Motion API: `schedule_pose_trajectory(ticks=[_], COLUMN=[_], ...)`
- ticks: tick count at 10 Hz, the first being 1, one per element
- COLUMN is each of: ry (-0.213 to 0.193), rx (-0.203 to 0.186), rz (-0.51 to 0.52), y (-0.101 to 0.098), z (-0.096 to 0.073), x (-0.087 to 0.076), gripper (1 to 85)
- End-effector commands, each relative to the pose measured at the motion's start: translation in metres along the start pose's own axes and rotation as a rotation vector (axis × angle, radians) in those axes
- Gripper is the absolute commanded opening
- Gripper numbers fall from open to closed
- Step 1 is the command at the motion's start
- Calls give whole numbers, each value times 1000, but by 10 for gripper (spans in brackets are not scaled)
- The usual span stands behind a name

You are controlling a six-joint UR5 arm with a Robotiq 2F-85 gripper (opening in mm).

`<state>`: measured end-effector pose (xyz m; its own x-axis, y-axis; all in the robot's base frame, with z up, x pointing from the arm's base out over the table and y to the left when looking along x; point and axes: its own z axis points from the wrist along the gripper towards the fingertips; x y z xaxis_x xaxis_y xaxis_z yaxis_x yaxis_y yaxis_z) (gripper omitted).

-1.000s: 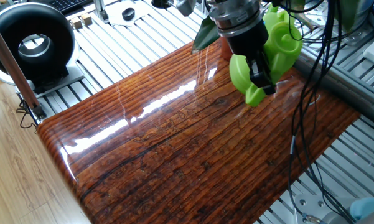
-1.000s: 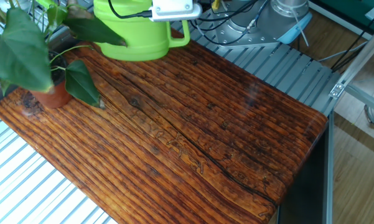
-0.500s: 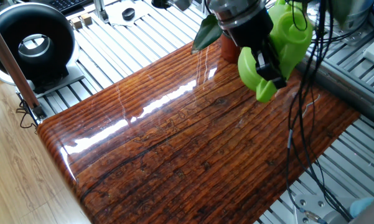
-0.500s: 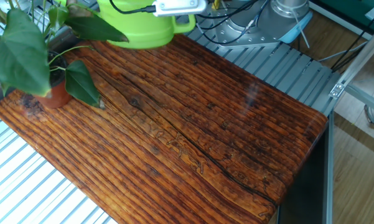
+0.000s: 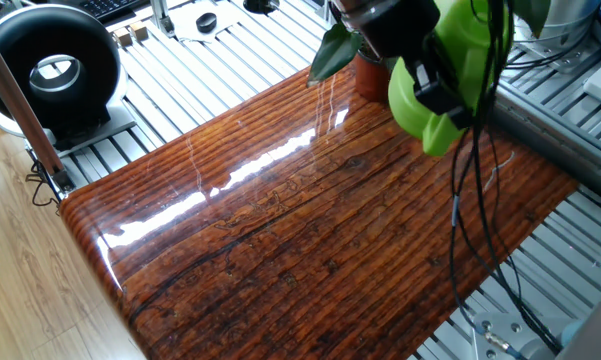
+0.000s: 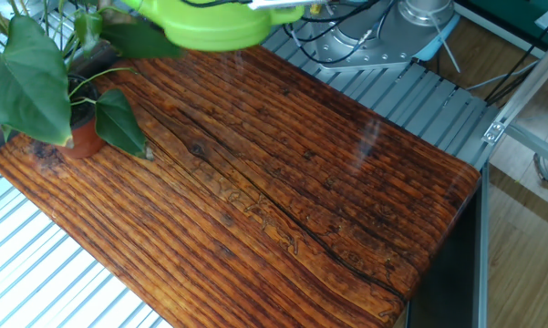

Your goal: Water the plant

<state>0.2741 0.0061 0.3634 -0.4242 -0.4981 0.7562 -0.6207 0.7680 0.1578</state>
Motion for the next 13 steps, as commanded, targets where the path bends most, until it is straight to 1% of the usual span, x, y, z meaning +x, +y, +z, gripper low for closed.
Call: schedule_pose_trajectory(ticks=[1,2,4,6,7,9,11,13], ry=[45,43,37,1,-7,-21,-17,-1], rx=[-17,-32,-35,-38,-28,-21,6,58], rz=[-21,-51,-133,-197,-230,-304,-347,-375], y=[38,47,55,58,56,57,54,41], z=[-17,-18,-20,-21,-21,-23,-23,-25], x=[24,29,39,33,32,40,50,61], gripper=[13,13,13,13,13,13,13,13])
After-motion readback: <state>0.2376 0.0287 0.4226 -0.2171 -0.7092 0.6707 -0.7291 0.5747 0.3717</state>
